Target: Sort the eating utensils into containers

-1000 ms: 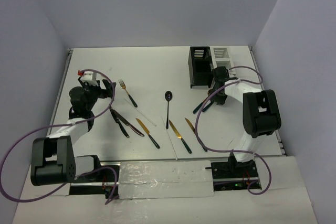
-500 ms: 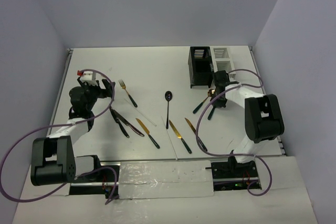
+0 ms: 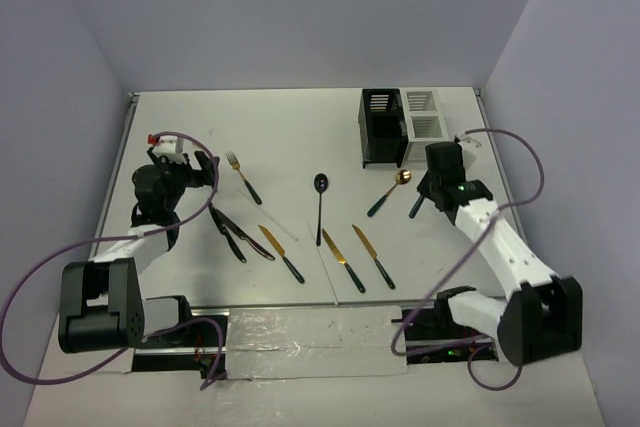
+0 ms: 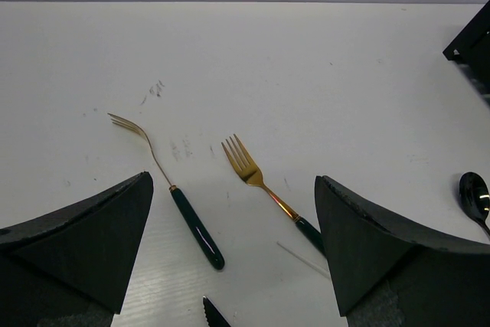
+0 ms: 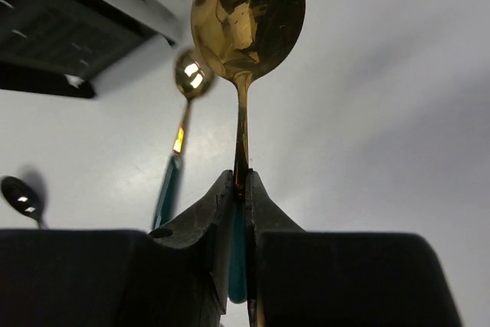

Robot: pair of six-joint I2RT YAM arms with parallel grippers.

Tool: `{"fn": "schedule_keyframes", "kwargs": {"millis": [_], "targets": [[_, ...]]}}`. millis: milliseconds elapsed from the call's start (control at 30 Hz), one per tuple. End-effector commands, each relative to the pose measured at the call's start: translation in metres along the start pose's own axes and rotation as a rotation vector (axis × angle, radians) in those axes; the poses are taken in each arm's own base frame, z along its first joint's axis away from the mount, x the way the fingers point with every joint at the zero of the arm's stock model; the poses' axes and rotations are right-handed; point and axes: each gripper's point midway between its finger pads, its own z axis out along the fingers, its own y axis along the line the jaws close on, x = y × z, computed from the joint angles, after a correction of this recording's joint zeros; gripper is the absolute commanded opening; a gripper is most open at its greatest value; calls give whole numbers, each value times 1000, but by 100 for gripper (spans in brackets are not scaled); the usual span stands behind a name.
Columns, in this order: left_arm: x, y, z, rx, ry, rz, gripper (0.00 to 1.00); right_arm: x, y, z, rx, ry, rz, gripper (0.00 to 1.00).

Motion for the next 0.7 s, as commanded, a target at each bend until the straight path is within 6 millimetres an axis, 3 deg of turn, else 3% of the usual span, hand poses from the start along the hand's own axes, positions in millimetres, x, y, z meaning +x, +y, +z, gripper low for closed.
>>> {"fn": "schedule_keyframes", "kwargs": {"millis": [0, 167, 233, 267, 300, 333, 367, 400, 433, 467, 500, 567, 600, 667], "targets": [[-15, 2, 6, -1, -31, 8, 97, -51, -6, -39, 18, -271, 12, 0], [-2, -5, 9, 48, 22, -14, 96, -164, 30, -126, -164, -754, 36, 0], [0, -4, 11, 49, 31, -12, 96, -194, 48, -137, -189, -855, 18, 0], [2, -3, 12, 42, 36, -11, 96, -223, 56, -157, -198, -961, 15, 0], [2, -2, 12, 39, 36, -6, 96, -229, 67, -137, -167, -951, -25, 0], [3, -1, 11, 35, 36, 5, 96, -240, 75, -131, -155, -961, -39, 0], [3, 1, 10, 26, 31, 13, 96, -266, 80, -141, -145, -1005, -23, 0], [1, 1, 10, 26, 21, 22, 96, -268, 92, -106, -107, -957, -63, 0], [0, 2, 9, 22, 16, 33, 96, -276, 98, -94, -87, -950, -93, 0], [0, 3, 9, 17, 12, 39, 96, -296, 105, -98, -92, -979, -77, 0], [-1, 3, 9, 17, 11, 41, 96, -294, 112, -63, -65, -935, -109, 0], [1, 3, 10, 18, 15, 44, 96, -310, 125, -52, -78, -951, -102, 0], [1, 3, 10, 20, 17, 44, 96, -304, 130, -22, -58, -916, -123, 0], [3, 3, 12, 22, 27, 42, 96, -311, 138, -8, -58, -914, -119, 0]]}}
